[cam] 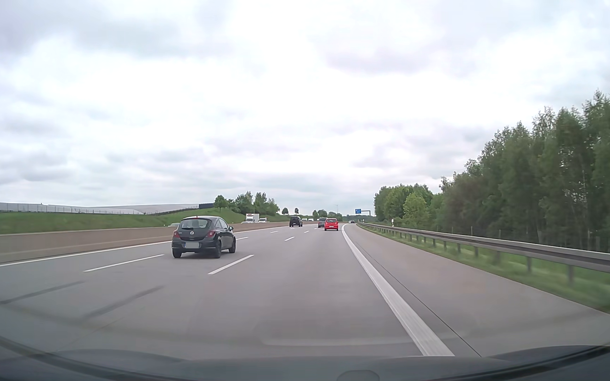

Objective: Follow the waypoints while adhering to traffic rules and regulations

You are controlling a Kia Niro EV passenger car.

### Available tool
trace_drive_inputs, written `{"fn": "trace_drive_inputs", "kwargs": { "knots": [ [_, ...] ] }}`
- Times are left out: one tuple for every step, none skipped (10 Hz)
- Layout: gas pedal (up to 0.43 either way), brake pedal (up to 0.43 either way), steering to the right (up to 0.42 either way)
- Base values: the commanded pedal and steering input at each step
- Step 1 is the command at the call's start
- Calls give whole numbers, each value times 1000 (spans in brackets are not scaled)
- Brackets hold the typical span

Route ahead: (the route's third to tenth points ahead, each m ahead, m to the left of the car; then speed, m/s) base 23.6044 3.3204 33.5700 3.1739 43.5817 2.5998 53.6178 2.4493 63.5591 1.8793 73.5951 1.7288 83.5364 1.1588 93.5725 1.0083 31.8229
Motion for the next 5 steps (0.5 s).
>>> {"fn": "trace_drive_inputs", "kwargs": {
  "knots": [
    [157,0,2],
    [150,0,2],
    [150,0,2],
    [150,0,1],
    [150,0,1]
  ]
}}
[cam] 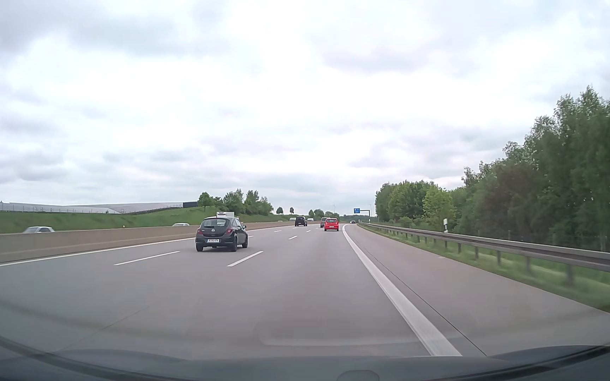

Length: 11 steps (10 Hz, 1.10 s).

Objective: Follow the waypoints while adhering to traffic rules and regulations

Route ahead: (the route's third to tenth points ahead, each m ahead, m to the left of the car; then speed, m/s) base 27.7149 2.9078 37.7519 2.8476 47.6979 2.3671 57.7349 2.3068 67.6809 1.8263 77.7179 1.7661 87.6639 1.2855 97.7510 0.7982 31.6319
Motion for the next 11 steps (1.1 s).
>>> {"fn": "trace_drive_inputs", "kwargs": {
  "knots": [
    [150,0,0],
    [150,0,1],
    [150,0,1],
    [150,0,1],
    [138,0,1],
    [118,0,1],
    [118,0,1],
    [98,0,1],
    [98,0,2],
    [98,0,2],
    [98,0,2]
  ]
}}
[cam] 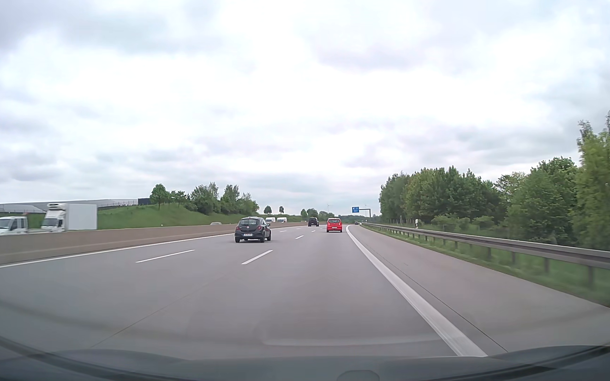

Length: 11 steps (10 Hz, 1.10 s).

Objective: Follow the waypoints while adhering to traffic rules and regulations

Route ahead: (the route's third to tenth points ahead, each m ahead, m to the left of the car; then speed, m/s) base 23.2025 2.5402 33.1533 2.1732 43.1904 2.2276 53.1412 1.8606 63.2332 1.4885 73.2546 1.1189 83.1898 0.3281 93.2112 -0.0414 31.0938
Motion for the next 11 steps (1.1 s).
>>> {"fn": "trace_drive_inputs", "kwargs": {
  "knots": [
    [87,0,3],
    [87,0,3],
    [79,0,5],
    [79,0,5],
    [79,0,5],
    [79,0,5],
    [79,0,4],
    [79,0,4],
    [79,0,4],
    [79,0,4],
    [79,0,4]
  ]
}}
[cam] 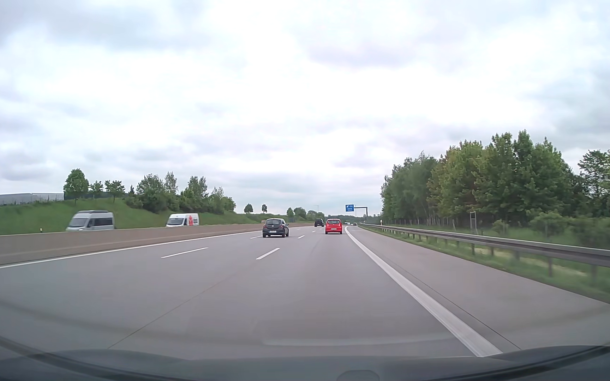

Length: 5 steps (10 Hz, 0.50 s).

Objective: Follow the waypoints while adhering to traffic rules and regulations

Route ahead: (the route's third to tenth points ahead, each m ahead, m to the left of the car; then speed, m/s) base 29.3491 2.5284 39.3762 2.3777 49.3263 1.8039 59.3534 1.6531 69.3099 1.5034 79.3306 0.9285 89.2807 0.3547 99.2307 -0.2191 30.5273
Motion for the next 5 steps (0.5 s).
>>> {"fn": "trace_drive_inputs", "kwargs": {
  "knots": [
    [87,0,4],
    [130,0,4],
    [130,0,4],
    [130,0,4],
    [130,0,4]
  ]
}}
